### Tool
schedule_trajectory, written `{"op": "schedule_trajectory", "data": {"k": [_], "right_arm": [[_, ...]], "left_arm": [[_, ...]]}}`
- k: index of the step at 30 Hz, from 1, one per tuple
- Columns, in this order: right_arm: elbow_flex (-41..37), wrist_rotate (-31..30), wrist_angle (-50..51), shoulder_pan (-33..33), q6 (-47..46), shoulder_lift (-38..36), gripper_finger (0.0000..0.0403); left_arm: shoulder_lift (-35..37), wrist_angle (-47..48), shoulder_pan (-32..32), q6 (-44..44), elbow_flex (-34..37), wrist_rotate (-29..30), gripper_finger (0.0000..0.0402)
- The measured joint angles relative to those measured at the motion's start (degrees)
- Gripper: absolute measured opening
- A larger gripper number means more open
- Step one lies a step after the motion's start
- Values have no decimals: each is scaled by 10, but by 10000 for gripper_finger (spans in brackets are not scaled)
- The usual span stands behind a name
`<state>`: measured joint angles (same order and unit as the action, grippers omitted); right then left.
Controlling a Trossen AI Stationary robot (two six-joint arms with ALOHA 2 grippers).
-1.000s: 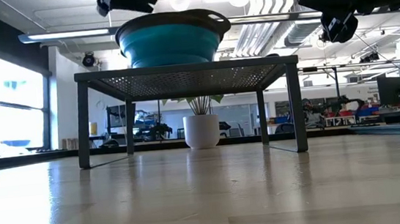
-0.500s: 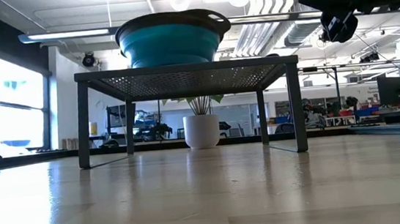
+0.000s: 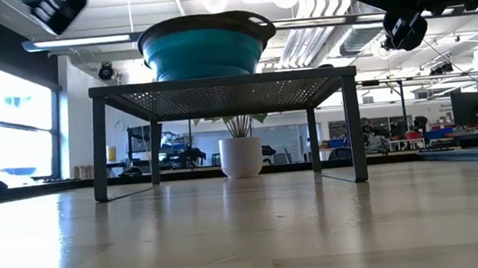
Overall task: Pick & Place Fruit
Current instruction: Put the pear into the blue strainer bowl on the shelf
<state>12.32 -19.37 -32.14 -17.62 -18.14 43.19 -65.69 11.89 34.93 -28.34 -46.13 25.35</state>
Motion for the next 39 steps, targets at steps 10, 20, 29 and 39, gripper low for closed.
{"op": "schedule_trajectory", "data": {"k": [10,20,29,39], "right_arm": [[0,0,2,0,-1,0,4],[0,19,2,0,-4,0,4],[0,65,5,0,77,-20,4],[0,59,3,1,123,-53,4]], "left_arm": [[0,-6,117,-123,0,114,1],[0,-3,169,-184,1,168,1],[-1,-2,176,-187,1,184,1],[-1,-2,176,-234,1,188,1]]}}
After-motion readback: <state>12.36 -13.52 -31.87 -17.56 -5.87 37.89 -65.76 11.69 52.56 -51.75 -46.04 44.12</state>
